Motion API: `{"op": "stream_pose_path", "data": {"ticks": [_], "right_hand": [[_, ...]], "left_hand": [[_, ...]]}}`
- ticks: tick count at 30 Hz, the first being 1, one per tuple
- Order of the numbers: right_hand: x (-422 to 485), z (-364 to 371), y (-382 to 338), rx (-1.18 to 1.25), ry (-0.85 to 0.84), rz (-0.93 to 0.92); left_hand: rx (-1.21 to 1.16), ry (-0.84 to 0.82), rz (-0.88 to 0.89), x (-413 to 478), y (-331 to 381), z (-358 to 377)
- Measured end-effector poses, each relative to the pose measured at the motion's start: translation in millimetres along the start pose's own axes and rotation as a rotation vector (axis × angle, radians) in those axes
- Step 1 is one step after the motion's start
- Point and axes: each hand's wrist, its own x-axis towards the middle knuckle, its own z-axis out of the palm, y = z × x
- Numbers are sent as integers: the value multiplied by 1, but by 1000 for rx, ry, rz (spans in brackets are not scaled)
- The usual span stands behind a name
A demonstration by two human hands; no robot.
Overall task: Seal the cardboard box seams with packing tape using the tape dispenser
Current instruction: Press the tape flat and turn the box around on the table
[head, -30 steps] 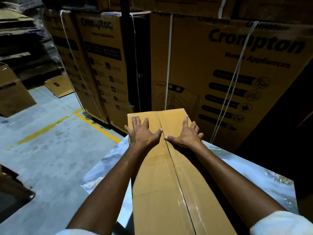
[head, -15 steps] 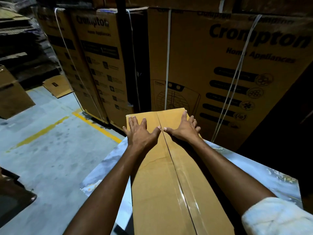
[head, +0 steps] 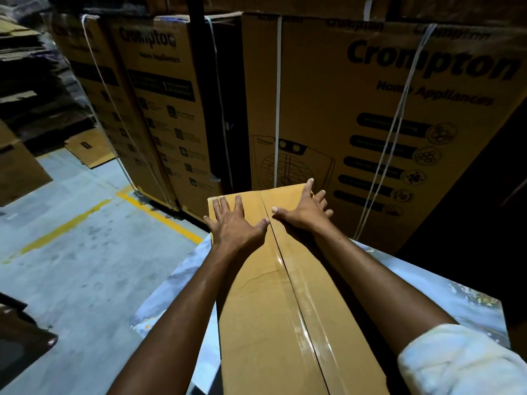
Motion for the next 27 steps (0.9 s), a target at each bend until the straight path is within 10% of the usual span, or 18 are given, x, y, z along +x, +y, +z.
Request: {"op": "stream_pose_path", "data": {"ticks": [10,17,27], "right_hand": [[4,12,0,-9,59,12],[-2,10,4,-84,17,-1],[-38,2,13,-251,-199,-73]], "left_hand": [[-29,-304,102,20,-13,-19],[-107,4,49,50,-7,-6],[59,22,58,78,2,6]]}}
